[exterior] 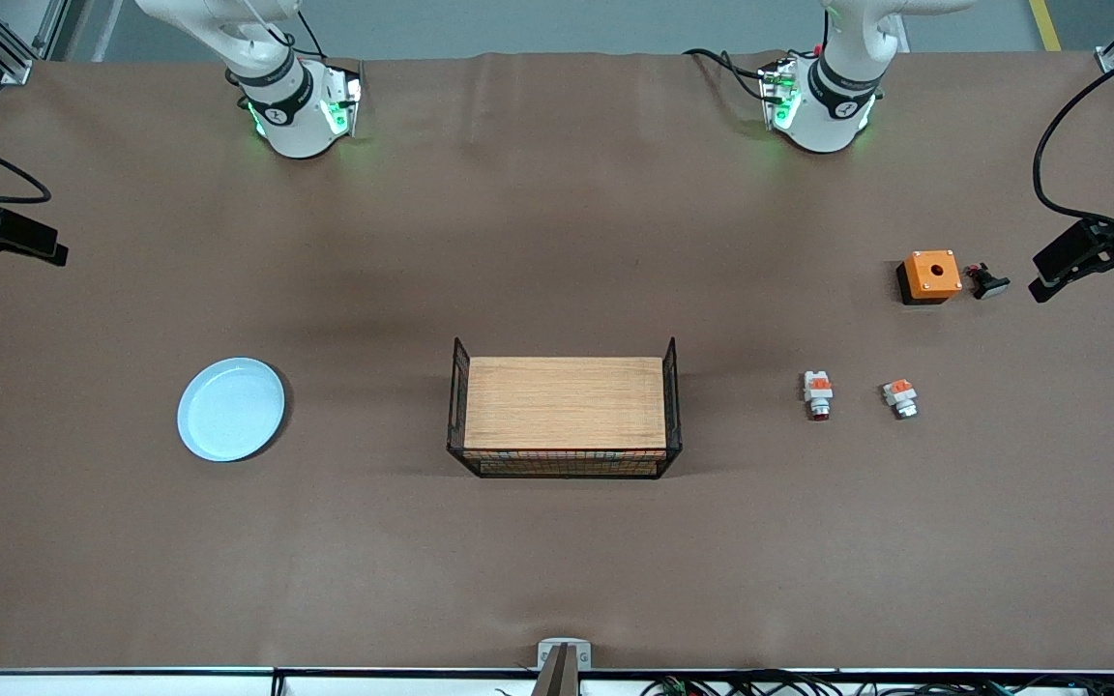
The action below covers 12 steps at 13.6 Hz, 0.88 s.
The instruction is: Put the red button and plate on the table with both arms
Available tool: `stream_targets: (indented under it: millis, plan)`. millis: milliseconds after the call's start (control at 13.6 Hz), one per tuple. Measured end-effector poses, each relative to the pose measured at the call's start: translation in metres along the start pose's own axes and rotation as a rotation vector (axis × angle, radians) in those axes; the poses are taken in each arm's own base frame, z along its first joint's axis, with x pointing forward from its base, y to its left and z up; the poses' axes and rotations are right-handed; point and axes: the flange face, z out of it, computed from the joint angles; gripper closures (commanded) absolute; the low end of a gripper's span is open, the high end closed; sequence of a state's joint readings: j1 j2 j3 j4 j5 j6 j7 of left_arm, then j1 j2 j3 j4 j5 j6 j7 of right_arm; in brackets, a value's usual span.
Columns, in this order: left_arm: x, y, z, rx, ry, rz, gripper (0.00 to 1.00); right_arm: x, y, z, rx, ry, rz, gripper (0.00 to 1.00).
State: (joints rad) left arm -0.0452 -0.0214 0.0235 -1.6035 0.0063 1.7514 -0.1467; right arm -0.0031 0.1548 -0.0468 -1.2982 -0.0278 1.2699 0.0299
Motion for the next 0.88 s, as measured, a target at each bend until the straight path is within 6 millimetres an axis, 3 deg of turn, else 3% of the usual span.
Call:
stream_targets:
  millis: [516, 884]
  plan:
    - [0.0, 0.0, 0.0, 0.0, -0.001, 0.0, 0.0, -0.031, 0.001, -0.033, 0.011, 0.078, -0.005, 0.0]
    - [0.0, 0.0, 0.0, 0.0, -0.001, 0.0, 0.0, -0.047, 0.002, -0.028, 0.026, 0.147, -0.008, 0.0]
